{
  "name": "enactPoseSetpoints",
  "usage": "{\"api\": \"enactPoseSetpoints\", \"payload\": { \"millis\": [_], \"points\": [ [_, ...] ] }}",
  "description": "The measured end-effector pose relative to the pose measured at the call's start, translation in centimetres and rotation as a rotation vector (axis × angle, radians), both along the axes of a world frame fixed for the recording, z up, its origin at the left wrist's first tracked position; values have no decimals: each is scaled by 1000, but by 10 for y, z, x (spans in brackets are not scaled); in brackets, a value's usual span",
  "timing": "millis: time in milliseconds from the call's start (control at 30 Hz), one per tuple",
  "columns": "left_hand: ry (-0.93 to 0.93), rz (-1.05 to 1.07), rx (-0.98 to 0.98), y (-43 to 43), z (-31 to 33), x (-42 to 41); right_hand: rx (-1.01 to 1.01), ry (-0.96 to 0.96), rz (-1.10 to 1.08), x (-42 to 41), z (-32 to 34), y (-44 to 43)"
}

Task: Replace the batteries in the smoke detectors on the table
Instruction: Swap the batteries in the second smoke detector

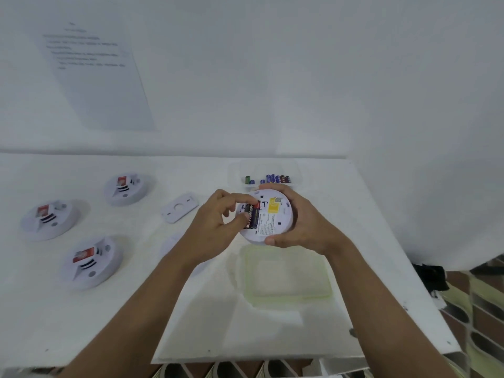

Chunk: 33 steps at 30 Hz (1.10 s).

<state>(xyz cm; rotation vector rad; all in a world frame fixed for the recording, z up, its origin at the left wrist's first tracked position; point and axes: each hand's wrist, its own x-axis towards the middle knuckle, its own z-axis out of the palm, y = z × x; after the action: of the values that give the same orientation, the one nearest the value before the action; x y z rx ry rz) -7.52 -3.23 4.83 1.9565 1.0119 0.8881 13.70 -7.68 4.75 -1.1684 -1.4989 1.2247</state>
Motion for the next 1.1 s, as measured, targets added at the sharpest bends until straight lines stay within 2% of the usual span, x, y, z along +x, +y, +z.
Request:
{"api": "enactPoseSetpoints", "payload": {
  "millis": [367, 500, 600, 700, 833, 933, 1000, 1100],
  "points": [
    [-33, 5, -154, 7, 4, 66, 51, -98, -30, 55, -6, 1],
    [-151, -31, -253, 7, 3, 76, 55, -85, -28, 67, -8, 1],
    [-93, -59, -178, 8, 2, 81, 55, -52, -6, 76, -5, 3],
    [-81, -2, -98, 11, 2, 88, 51, -31, 11, 83, -5, 5],
    [-290, 30, -243, 15, -1, 93, 40, 12, -10, 91, -10, 5],
    [-386, 184, -301, 23, -5, 93, 37, 12, -32, 95, -9, 4],
    [-312, 271, -298, 32, -9, 91, 38, 21, -45, 99, -9, 4],
    [74, 281, -154, 43, -15, 89, 31, 73, -61, 105, -12, 5]
  ]
}}
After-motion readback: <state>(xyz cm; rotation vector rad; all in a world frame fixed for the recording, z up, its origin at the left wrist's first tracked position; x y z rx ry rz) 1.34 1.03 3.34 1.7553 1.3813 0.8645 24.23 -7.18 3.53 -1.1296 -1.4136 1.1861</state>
